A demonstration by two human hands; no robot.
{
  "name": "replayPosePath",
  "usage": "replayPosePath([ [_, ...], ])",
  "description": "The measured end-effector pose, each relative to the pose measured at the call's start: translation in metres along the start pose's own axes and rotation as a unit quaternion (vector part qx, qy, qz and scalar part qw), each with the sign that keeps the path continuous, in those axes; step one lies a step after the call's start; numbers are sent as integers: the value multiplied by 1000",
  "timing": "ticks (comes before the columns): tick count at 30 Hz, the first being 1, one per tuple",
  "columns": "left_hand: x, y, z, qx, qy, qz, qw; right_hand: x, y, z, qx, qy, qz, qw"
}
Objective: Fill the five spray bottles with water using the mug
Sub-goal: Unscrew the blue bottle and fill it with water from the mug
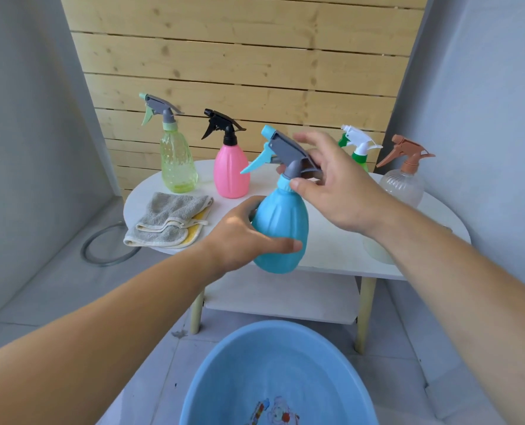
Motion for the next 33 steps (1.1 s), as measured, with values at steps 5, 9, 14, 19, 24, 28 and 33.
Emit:
replayPosePath([
  [5,-32,-5,14,-17,-5,4,1000,-23,4,-19,76,-23,51,996],
  [9,-52,-14,29,3,-1,-16,1000,-33,1,-37,107,-35,47,993],
  [14,-68,-21,34,5,-15,-59,998,-46,1,-50,133,-23,42,990],
  [19,-74,-23,31,-8,-41,-40,998,-48,2,-60,57,13,9,998],
  [24,-81,-10,30,-24,-51,-7,998,-47,9,-80,-47,-5,-20,999],
  [28,-83,-15,34,-70,-45,-22,996,-45,7,-85,-89,-6,-39,995],
  [33,-83,-13,30,-61,-47,-10,997,-45,7,-87,-95,-9,-41,995],
])
Point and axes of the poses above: each hand's wrist, its own x-axis away from the middle knuckle, its own y-axis out of the back of the hand, z = x × y, the point moved 6 cm from there along -x, towards the middle knuckle, and after that the axes turned 7 degrees about -x, right-handed, at the moved point
